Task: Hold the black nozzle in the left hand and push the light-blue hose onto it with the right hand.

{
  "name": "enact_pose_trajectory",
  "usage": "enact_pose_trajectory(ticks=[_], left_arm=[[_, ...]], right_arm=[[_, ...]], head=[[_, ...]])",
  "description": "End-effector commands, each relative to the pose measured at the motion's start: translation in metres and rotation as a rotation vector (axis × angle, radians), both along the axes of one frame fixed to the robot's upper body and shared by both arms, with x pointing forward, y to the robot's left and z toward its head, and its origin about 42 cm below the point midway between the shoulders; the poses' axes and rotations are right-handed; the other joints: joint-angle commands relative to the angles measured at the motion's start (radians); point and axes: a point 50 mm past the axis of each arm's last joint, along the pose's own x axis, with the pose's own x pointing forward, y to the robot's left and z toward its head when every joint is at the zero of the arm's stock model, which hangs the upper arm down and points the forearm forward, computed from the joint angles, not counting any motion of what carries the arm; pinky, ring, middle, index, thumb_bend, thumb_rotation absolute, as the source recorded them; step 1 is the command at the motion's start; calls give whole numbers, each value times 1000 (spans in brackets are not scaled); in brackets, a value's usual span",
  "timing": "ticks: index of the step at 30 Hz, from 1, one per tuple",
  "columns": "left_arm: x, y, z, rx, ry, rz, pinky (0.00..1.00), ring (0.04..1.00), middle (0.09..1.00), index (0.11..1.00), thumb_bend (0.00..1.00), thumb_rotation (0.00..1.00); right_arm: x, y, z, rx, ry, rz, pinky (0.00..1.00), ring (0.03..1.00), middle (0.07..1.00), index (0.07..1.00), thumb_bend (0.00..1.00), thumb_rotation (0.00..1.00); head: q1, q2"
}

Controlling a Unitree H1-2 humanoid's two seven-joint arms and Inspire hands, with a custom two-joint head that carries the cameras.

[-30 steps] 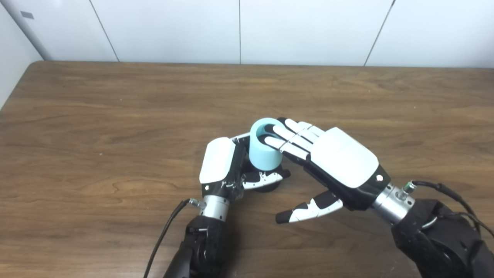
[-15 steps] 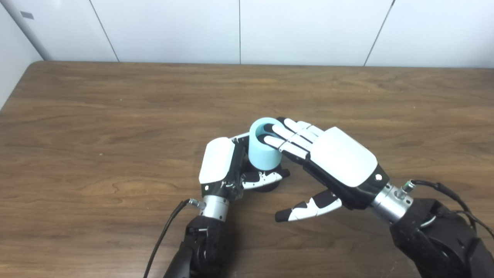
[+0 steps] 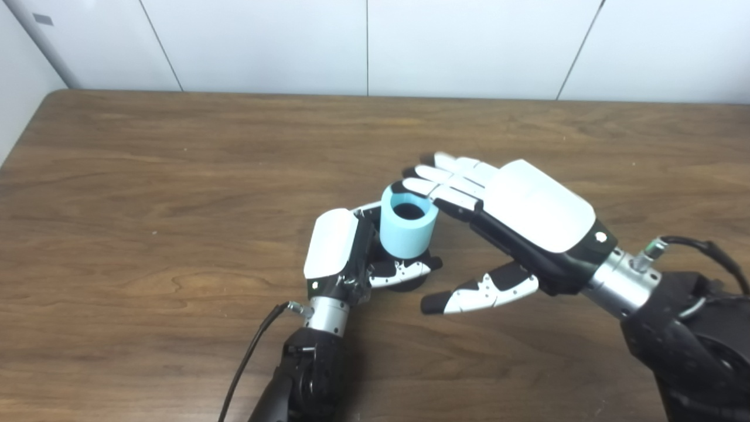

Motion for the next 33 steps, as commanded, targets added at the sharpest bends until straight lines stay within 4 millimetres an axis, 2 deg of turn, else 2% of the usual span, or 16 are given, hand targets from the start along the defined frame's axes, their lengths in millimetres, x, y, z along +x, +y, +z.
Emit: enact_pose_trajectory(ticks=[1,7,13,17,20,24,26,27,28,30,33], left_arm=[[-5,-6,-13,18,93,-17,522,543,520,475,519,0],[-4,-6,-16,31,99,-17,489,512,477,487,523,0],[-3,-4,-16,31,90,-13,490,511,467,492,523,0],[-2,-3,-17,22,79,-14,498,524,501,481,521,0],[-1,0,-17,34,86,-17,500,530,483,492,524,0],[2,4,-15,83,109,-33,530,601,501,492,524,0],[4,7,-14,125,124,-51,582,659,629,496,524,46],[4,7,-13,155,133,-66,661,714,695,623,722,98],[5,8,-13,181,137,-79,722,750,734,681,793,130],[6,9,-12,208,142,-94,826,822,811,771,890,171],[8,11,-10,231,141,-106,926,898,893,863,975,213]], right_arm=[[1,-3,11,10,-42,-3,883,939,937,895,561,772],[5,-4,13,43,-55,-14,864,941,942,888,556,776],[6,-9,10,71,-55,-37,859,958,935,891,547,739],[8,-17,6,101,-28,-81,873,959,937,884,558,777],[8,-25,1,124,-23,-114,863,953,933,881,555,791],[8,-36,-5,151,-11,-151,843,930,922,873,531,738],[8,-39,-6,151,-8,-163,841,931,924,877,524,733],[9,-41,-8,151,-8,-169,839,931,924,880,522,733],[10,-42,-9,151,-7,-174,839,931,924,881,522,733],[10,-42,-10,150,-4,-184,847,937,928,885,522,740],[10,-42,-12,151,3,-195,858,944,933,889,516,735]], head=[[0,1],[0,-1],[-2,-3],[0,-6],[1,-7],[-1,-9],[-2,-11],[-2,-11],[-1,-12],[0,-13],[1,-15]])
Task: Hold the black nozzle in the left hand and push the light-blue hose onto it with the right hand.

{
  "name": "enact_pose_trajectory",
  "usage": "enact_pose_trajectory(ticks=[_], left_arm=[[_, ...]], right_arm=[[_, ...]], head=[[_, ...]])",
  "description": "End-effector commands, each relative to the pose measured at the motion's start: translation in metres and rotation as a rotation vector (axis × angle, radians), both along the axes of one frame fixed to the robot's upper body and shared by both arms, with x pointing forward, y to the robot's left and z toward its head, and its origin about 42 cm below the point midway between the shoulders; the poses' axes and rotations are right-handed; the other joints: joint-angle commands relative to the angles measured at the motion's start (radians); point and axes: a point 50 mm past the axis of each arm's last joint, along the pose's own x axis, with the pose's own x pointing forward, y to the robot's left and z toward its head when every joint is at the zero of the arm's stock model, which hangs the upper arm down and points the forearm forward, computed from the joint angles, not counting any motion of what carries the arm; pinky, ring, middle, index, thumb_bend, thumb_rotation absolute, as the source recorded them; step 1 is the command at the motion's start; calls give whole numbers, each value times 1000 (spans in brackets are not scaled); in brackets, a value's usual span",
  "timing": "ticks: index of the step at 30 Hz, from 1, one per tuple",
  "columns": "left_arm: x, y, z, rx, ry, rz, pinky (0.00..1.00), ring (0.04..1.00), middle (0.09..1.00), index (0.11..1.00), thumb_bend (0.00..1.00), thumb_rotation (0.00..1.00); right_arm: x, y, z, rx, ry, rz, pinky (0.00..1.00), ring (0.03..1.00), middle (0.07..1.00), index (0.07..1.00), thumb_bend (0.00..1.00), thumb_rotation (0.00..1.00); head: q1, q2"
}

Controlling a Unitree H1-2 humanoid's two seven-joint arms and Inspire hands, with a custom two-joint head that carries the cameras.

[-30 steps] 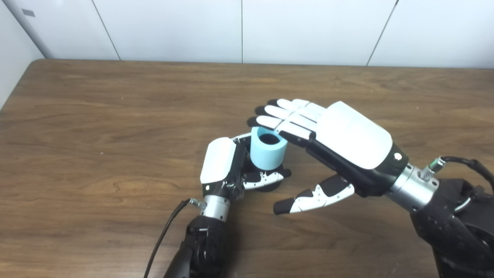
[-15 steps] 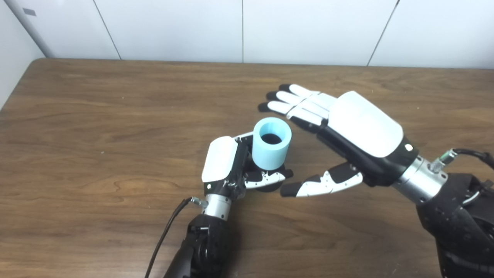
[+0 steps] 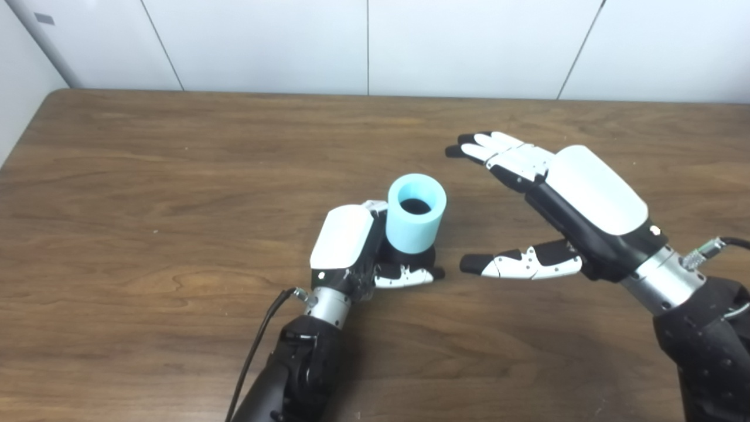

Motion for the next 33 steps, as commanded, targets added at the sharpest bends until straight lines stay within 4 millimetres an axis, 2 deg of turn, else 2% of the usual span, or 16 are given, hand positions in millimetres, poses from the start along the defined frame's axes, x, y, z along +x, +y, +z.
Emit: enact_pose_trajectory(ticks=[1,6,8,11,13,19,23,33], left_arm=[[-3,6,-17,55,111,8,960,924,922,894,991,224],[0,9,-15,76,84,5,999,971,970,942,1000,248],[2,10,-13,76,75,3,1000,974,965,939,1000,253],[4,12,-8,71,54,4,976,929,913,906,1000,242],[6,13,-4,70,31,11,861,880,868,856,1000,241],[16,18,14,104,-47,30,645,747,767,739,1000,224],[27,28,30,111,-71,12,650,749,758,720,1000,196],[41,57,79,130,-120,-19,670,779,773,723,1000,224]], right_arm=[[1,-1,7,13,-59,-7,862,947,936,892,516,734],[1,1,4,9,-53,-13,870,951,939,897,518,749],[1,1,3,5,-48,-14,873,954,942,902,524,760],[1,3,1,3,-40,-16,875,955,946,904,532,763],[1,4,1,-2,-38,-21,882,956,946,906,539,778],[3,4,-1,-5,-35,-27,884,952,941,907,543,778],[4,2,-2,-8,-32,-29,888,947,933,911,541,780],[5,-2,-4,4,-46,-56,858,930,914,901,546,759]], head=[[0,0],[-1,-4],[0,-5],[1,-7],[4,-8],[6,-10],[6,-10],[11,-13]])
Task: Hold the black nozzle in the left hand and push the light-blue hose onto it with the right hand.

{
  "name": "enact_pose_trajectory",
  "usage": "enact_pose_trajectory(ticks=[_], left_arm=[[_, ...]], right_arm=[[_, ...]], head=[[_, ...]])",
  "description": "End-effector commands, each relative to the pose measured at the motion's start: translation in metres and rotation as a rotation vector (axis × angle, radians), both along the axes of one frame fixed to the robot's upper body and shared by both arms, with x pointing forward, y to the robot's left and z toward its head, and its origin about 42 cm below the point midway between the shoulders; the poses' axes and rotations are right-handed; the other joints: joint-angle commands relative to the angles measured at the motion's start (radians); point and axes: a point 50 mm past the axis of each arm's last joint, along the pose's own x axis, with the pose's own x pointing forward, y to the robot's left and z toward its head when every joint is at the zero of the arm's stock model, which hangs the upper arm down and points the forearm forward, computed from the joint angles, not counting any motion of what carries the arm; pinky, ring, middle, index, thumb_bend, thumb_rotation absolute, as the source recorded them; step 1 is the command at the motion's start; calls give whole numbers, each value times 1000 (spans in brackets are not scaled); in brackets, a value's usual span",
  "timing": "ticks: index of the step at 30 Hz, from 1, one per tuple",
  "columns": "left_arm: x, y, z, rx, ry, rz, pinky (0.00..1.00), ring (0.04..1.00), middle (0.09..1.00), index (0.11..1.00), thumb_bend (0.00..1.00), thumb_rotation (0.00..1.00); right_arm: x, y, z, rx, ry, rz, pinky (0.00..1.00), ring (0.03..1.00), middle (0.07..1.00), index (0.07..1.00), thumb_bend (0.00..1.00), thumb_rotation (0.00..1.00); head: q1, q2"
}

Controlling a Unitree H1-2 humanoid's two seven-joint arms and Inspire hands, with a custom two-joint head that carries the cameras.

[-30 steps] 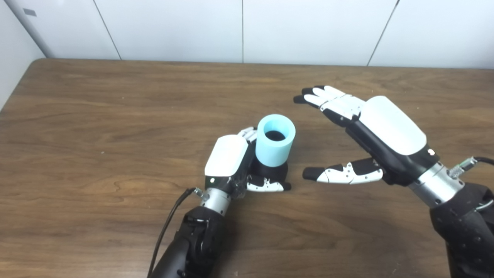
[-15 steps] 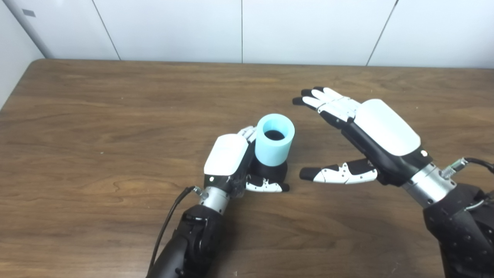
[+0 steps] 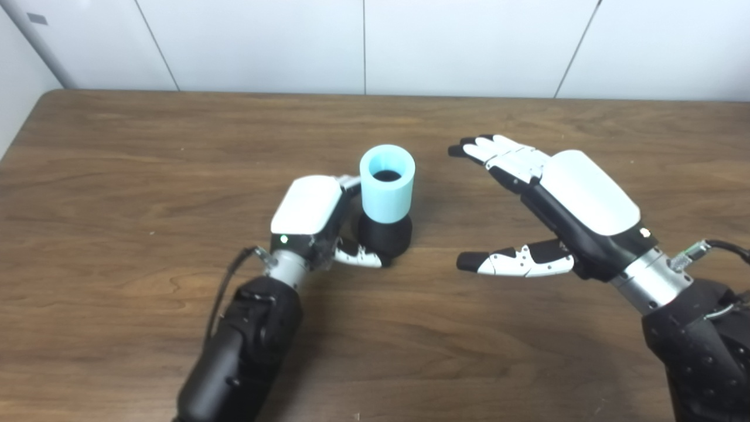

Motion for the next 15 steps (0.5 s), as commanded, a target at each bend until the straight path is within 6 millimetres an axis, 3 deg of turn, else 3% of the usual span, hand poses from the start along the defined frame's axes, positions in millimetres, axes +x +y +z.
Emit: enact_pose_trajectory(ticks=[1,7,15], left_arm=[[5,4,31,-14,-91,-26,666,775,768,717,1000,220],[5,22,52,0,-54,-49,629,749,752,722,1000,210],[-1,35,44,30,-12,-18,662,779,797,796,1000,278]], right_arm=[[0,-3,8,8,-66,-5,855,930,913,902,543,760],[2,-7,6,10,-66,-14,850,928,910,896,541,766],[4,-11,6,9,-68,-19,843,917,903,894,545,755]], head=[[0,1],[2,-4],[-5,-5]])
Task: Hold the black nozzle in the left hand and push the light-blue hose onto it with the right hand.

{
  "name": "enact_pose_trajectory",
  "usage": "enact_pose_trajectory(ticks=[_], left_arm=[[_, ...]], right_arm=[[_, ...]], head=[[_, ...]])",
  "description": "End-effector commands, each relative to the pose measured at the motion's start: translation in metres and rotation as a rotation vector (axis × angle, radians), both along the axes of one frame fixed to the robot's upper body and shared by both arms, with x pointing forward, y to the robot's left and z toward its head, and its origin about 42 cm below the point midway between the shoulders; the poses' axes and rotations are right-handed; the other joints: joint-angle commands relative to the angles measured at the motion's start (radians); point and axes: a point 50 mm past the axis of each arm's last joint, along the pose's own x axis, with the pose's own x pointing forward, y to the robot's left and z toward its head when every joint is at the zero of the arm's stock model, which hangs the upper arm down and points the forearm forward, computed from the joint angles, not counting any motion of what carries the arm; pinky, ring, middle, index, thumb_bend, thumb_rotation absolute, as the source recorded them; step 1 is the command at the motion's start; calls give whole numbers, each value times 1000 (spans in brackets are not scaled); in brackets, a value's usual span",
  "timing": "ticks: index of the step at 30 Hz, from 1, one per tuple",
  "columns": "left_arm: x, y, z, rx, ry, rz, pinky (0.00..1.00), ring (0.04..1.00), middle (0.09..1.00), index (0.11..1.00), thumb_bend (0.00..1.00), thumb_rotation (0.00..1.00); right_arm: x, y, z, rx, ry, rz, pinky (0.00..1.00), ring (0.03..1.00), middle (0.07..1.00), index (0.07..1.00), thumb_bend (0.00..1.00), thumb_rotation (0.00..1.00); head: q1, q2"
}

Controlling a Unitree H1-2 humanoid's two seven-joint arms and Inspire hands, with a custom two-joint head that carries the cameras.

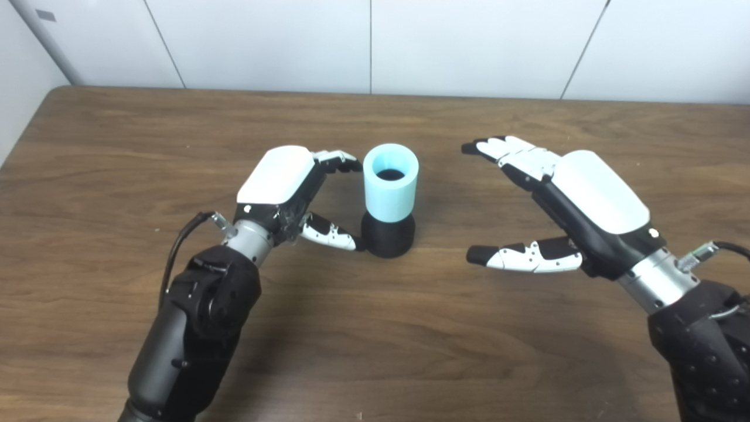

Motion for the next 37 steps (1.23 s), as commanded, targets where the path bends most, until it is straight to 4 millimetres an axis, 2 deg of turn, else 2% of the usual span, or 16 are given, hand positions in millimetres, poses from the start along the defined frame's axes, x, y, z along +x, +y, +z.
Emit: enact_pose_trajectory(ticks=[1,3,6,9,12,14,16,18,21,22,25,27,30,33,37], left_arm=[[0,7,16,-14,-69,25,663,778,800,800,1000,285],[1,14,17,-40,-69,50,668,772,806,814,1000,315],[0,29,23,-150,-58,96,667,760,802,822,1000,354],[-6,47,26,-399,-44,149,616,754,803,819,981,386],[-17,60,20,-683,-50,197,620,752,806,805,802,469],[-27,66,11,-794,-48,230,637,754,794,795,695,518],[-39,71,2,-839,-36,247,681,781,817,805,630,563],[-51,75,-8,-864,-14,241,765,838,865,842,580,665],[-71,76,-23,-855,27,236,946,930,924,903,612,837],[-78,75,-27,-850,36,237,973,954,941,920,621,873],[-94,71,-40,-841,62,258,998,993,974,946,633,935],[-101,69,-46,-849,73,274,1000,999,976,941,605,947],[-111,70,-55,-859,91,291,1000,998,979,949,561,972],[-117,73,-63,-917,112,307,1000,1000,983,957,533,961],[-122,78,-71,-983,113,320,1000,1000,997,990,524,998]], right_arm=[[0,-5,9,0,-70,3,842,917,902,894,545,751],[1,-8,8,8,-66,-3,840,914,898,888,535,713],[2,-15,6,55,-11,-28,829,919,912,899,524,713],[7,-23,-3,159,81,-69,827,921,925,912,523,777],[13,-27,-20,312,164,-129,809,903,920,902,559,820],[15,-28,-33,382,197,-170,797,884,916,905,559,885],[16,-28,-48,445,235,-215,759,851,893,902,551,941],[13,-28,-64,516,264,-248,730,815,881,898,544,965],[6,-27,-83,556,266,-283,723,837,901,901,525,996],[4,-27,-88,566,265,-296,739,851,904,902,524,998],[0,-23,-104,674,273,-321,752,884,923,914,561,1000],[-1,-21,-112,759,284,-328,796,920,933,917,569,1000],[-1,-18,-127,947,304,-340,856,931,943,923,495,996],[-3,-19,-136,957,279,-359,874,935,951,924,469,1000],[-8,-24,-140,895,238,-361,890,948,965,932,506,1000]], head=[[0,1],[2,0],[1,1],[-1,-1],[-10,-1],[-15,-2],[-15,0],[-18,1],[-27,3],[-27,3],[-40,5],[-49,5],[-54,8],[-57,10],[-61,14]])
